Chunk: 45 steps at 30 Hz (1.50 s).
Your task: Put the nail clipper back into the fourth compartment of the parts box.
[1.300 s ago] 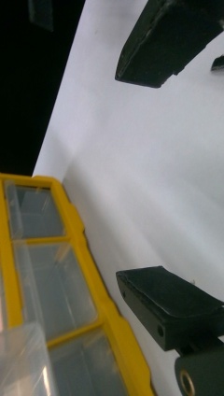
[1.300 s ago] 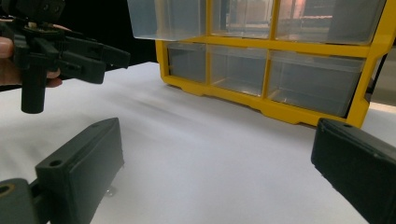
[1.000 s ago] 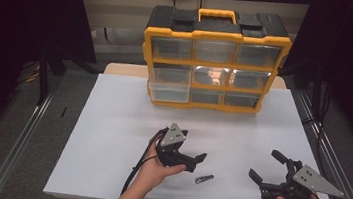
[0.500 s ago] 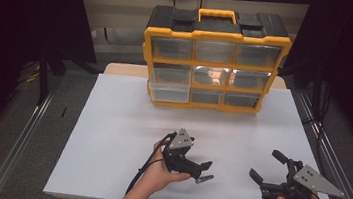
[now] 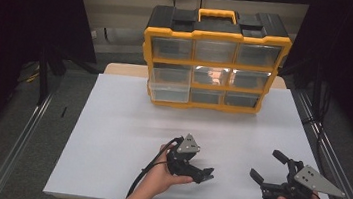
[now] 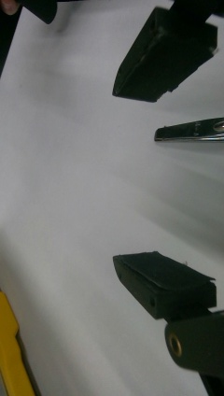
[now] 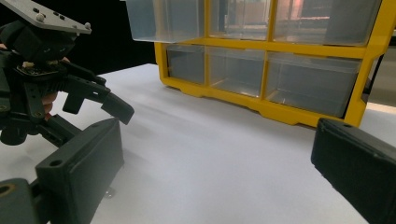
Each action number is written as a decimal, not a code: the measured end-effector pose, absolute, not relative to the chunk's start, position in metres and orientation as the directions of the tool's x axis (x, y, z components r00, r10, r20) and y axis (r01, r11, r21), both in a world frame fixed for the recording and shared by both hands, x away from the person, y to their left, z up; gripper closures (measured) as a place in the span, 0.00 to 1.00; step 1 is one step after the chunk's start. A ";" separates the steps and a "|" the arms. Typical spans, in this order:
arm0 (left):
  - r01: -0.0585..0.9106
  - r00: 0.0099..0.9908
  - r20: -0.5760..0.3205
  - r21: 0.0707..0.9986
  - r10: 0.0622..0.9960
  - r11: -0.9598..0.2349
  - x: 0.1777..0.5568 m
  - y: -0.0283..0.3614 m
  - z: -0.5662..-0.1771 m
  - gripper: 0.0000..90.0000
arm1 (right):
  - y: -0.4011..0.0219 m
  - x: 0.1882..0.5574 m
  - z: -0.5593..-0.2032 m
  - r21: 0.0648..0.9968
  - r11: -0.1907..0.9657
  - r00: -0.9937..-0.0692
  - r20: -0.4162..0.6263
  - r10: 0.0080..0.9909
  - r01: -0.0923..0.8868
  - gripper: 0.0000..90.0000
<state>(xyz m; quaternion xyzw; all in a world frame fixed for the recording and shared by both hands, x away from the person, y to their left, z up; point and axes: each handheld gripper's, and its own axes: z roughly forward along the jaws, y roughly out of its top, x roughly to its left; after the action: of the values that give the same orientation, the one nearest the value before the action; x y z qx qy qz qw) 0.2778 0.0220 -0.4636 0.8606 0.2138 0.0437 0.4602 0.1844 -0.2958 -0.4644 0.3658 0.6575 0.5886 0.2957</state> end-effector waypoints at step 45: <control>0.377 0.924 -0.184 0.586 0.335 -0.717 0.271 0.017 -0.465 0.67 | -0.297 0.184 -0.464 0.991 0.039 -0.561 0.042 0.826 0.132 0.02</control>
<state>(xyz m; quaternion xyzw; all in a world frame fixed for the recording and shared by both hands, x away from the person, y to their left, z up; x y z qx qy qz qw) 0.2713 0.0175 -0.4648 0.9261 0.1923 -0.0322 0.3231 0.1843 -0.2967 -0.4641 0.3641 0.6578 0.5899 0.2945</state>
